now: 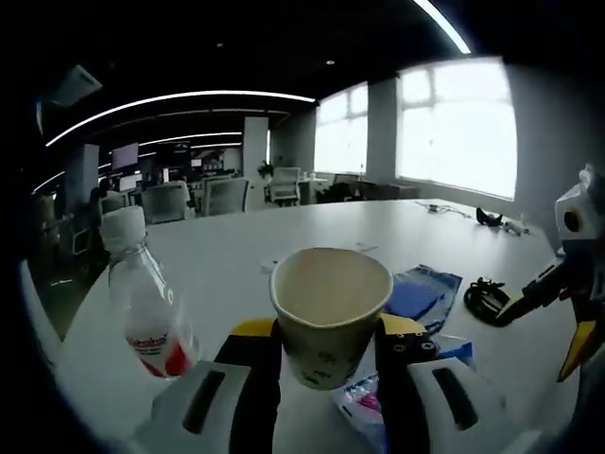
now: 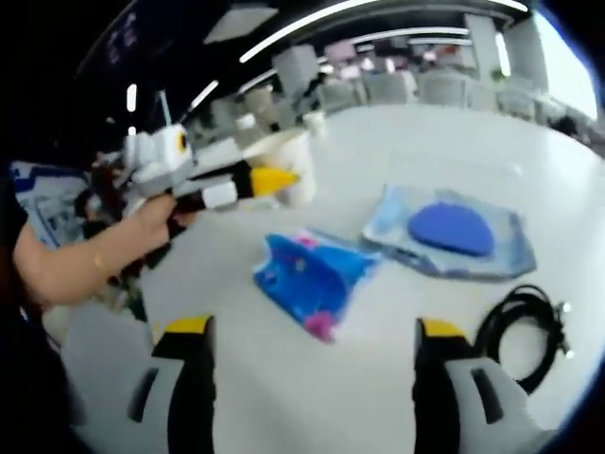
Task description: Arrange the tabletop items into an orderly group along one side of the table until the central work area is clear of visible clutter.
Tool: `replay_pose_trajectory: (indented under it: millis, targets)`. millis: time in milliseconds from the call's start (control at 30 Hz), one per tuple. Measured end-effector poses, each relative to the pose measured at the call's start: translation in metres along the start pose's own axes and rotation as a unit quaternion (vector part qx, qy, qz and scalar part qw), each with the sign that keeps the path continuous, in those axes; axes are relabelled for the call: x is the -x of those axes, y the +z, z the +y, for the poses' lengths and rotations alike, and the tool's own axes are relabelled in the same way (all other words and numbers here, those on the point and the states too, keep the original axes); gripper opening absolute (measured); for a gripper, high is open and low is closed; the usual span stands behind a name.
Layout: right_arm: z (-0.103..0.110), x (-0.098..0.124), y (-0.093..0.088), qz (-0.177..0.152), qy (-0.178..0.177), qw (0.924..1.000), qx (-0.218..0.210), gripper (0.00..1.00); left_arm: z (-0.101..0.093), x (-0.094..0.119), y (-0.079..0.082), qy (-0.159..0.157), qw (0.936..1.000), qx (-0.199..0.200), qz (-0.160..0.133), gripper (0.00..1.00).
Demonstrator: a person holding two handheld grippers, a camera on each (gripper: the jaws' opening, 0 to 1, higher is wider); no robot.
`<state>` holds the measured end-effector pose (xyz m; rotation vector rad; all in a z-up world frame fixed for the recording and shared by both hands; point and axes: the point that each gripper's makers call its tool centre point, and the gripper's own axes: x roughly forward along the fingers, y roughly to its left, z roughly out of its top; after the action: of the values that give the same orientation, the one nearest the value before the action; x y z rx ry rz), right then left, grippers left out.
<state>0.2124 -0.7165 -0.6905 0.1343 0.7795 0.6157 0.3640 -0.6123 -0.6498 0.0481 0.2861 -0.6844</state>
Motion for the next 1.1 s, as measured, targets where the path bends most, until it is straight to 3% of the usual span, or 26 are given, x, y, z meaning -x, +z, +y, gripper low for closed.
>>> replay_pose_trajectory:
  millis: [467, 900, 1100]
  targets:
    - [-0.014, -0.019, -0.005, -0.002, -0.011, 0.9997, -0.022, 0.78, 0.007, -0.037, -0.02, -0.003, 0.9998, 0.017, 0.007, 0.37]
    - [-0.019, -0.029, -0.007, -0.005, -0.018, 0.9993, -0.033, 0.73, 0.009, -0.053, -0.04, 0.002, 0.9995, 0.024, 0.02, 0.37]
    - [-0.019, -0.031, -0.011, -0.001, -0.018, 0.9991, -0.038, 0.72, 0.01, -0.053, -0.04, 0.003, 0.9994, 0.032, 0.013, 0.37]
